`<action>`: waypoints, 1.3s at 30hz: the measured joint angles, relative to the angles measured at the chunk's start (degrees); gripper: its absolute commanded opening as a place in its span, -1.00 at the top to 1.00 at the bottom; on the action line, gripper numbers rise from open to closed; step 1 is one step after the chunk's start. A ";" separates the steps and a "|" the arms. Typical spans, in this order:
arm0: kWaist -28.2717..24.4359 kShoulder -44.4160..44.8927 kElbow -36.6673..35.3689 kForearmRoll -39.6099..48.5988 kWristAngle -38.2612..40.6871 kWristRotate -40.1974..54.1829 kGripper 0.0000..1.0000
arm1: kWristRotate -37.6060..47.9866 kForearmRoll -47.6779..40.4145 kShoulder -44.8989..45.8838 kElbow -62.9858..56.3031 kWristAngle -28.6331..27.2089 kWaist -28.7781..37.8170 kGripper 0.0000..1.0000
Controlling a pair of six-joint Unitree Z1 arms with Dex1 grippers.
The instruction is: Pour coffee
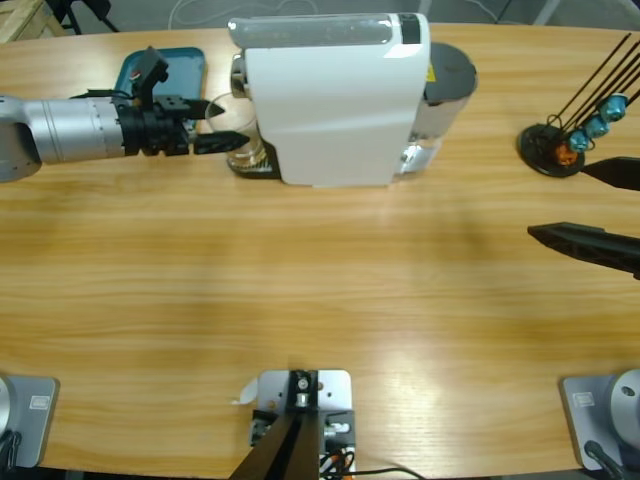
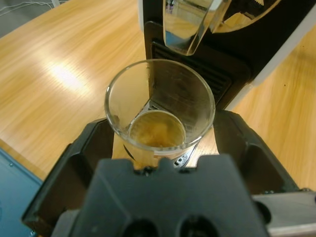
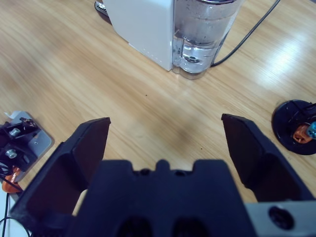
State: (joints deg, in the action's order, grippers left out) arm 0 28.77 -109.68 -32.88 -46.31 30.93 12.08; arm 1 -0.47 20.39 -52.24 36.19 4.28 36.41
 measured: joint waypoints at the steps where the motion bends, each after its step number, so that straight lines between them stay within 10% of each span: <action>1: 0.12 -0.19 -0.15 -0.03 0.00 0.00 -0.64 | 0.00 0.00 -0.01 0.00 0.00 0.00 -1.00; 11: 0.86 -1.68 -2.53 -0.04 0.00 -0.17 -0.61 | 0.00 0.00 -0.24 0.00 0.00 0.00 -1.00; 19: 0.87 -1.83 -2.72 -0.04 0.00 -0.79 0.02 | 0.00 0.00 -0.25 0.00 0.00 0.00 -1.00; 39: 1.08 -1.47 -2.35 -0.08 -0.64 -1.08 0.04 | 0.00 0.00 -0.25 0.00 0.00 0.00 -1.00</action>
State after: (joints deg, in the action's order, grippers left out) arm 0 29.86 -111.15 -35.23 -46.40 30.29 11.00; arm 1 -0.46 20.39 -52.49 36.19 4.28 36.41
